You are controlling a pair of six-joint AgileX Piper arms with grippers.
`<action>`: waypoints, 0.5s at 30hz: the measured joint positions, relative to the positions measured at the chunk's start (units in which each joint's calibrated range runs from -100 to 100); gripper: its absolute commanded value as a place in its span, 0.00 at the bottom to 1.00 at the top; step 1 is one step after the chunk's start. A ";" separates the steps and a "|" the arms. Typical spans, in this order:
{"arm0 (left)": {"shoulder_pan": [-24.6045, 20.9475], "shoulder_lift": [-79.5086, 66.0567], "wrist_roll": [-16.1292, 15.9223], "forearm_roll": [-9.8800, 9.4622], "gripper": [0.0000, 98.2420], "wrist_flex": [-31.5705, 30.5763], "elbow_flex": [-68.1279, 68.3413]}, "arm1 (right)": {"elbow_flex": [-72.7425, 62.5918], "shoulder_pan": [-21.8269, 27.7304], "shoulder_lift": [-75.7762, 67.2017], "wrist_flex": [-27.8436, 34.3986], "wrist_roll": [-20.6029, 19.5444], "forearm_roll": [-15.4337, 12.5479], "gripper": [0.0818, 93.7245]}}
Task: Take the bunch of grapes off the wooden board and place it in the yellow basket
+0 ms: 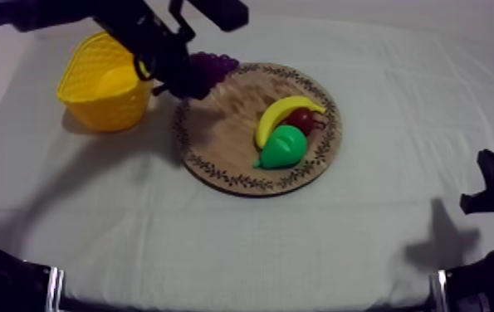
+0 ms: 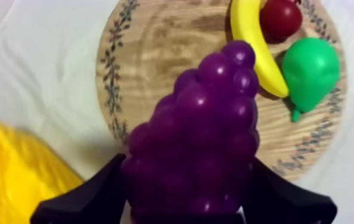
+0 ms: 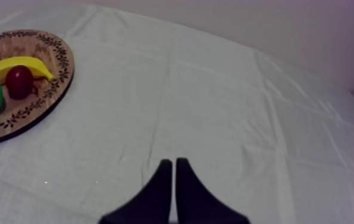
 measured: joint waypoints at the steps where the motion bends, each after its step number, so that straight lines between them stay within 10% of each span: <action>1: -0.19 -2.09 1.18 -0.05 0.49 0.61 0.95 | 0.00 0.00 0.00 0.00 0.00 0.00 0.00; 15: -11.77 -15.42 10.30 -1.25 0.48 8.22 0.15 | 0.00 0.00 0.00 -0.05 0.00 0.00 0.00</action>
